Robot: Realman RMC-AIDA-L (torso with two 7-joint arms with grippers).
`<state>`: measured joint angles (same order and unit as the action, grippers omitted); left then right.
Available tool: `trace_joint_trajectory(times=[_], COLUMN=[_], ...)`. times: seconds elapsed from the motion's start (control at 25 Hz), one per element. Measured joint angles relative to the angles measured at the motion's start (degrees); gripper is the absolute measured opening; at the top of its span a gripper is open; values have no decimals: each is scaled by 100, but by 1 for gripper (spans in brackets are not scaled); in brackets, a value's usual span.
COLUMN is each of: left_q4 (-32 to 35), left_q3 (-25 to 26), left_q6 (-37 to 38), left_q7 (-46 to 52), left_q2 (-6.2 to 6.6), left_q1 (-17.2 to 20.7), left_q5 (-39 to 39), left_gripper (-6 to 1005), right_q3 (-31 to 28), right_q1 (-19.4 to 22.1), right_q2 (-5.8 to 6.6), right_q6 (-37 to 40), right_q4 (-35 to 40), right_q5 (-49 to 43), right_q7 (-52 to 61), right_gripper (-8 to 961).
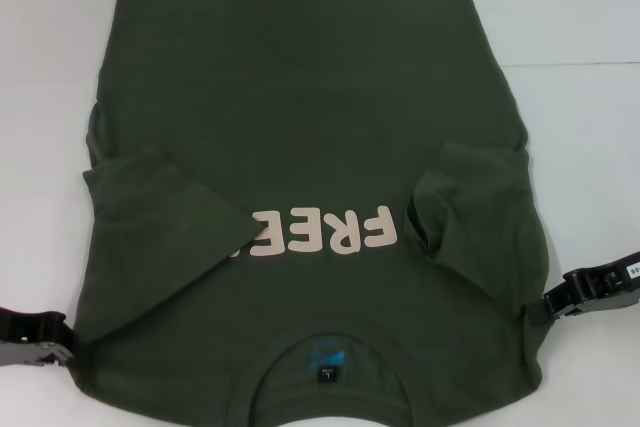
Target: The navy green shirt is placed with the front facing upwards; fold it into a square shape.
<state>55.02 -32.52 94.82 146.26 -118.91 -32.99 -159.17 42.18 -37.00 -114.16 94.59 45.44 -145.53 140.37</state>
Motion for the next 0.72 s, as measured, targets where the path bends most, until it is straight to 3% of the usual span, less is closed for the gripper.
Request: trace_joint_trajectory(times=[0.04,0.36,0.72], left_q4=[0,-5,-35], left_q3=[0,-17,603], left_q6=[-1,31,105], left_q7=[-7,-304,-1421], left_q2=[0,-32,-35], left_q1=[1,40,246], left_q5=[0,44,425], left_gripper=[61,41,37], right_q3=[0,-142,-939], right_q1=[1,42,523], right_q2=[0,0,30], right_q6=[-1,-22,6], right_q4=[0,-3,-400], right_q5=[3,16,614], right_q7=[-10,-176,-1493], right_gripper=[40,40,41])
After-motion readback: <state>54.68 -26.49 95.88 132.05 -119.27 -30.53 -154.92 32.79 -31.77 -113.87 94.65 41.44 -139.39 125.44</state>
